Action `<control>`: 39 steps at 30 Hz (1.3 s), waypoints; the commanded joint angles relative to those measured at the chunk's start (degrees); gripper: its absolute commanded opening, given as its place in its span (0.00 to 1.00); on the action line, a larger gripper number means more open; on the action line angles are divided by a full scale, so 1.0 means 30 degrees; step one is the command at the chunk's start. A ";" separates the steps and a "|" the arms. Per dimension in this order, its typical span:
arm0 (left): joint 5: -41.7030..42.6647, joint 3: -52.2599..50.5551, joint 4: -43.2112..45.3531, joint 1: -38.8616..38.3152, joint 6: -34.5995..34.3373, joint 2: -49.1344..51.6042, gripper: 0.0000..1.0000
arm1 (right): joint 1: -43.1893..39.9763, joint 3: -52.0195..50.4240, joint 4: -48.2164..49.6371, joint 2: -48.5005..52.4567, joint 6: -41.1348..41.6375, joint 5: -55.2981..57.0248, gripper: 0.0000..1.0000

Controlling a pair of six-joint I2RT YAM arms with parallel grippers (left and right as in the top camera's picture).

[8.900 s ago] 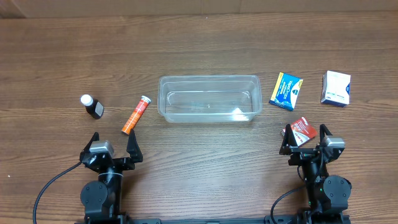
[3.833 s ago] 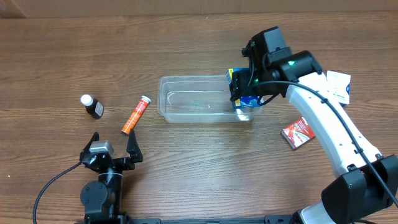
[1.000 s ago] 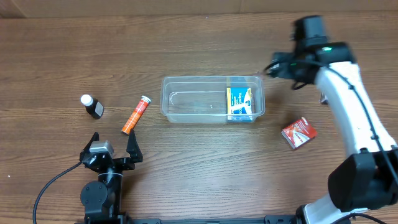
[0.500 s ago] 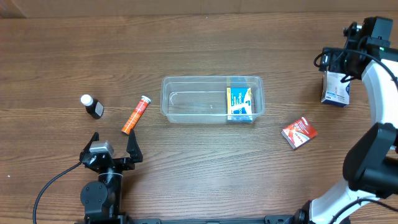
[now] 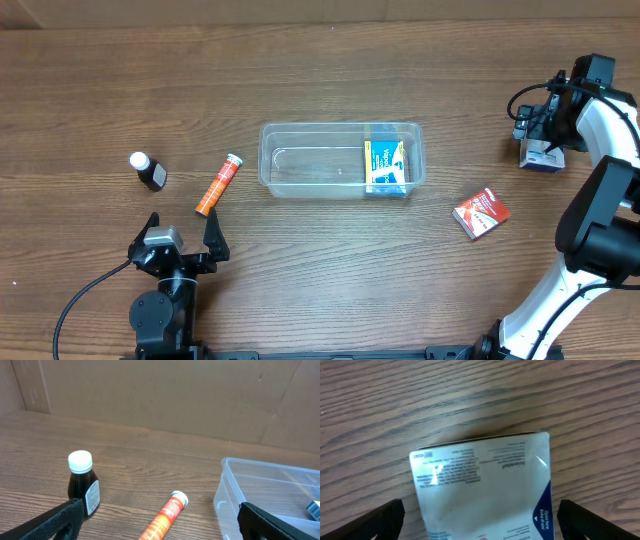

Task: Pack container
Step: 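Move the right gripper to the white medicine box and grasp it, then lift the white box and place it in the container beside the blue box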

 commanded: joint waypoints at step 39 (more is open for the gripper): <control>0.0007 -0.0066 0.0015 0.0087 0.0350 -0.0168 1.00 | 0.3657 0.8451 -0.9632 -0.0750 0.1931 -0.6892 0.78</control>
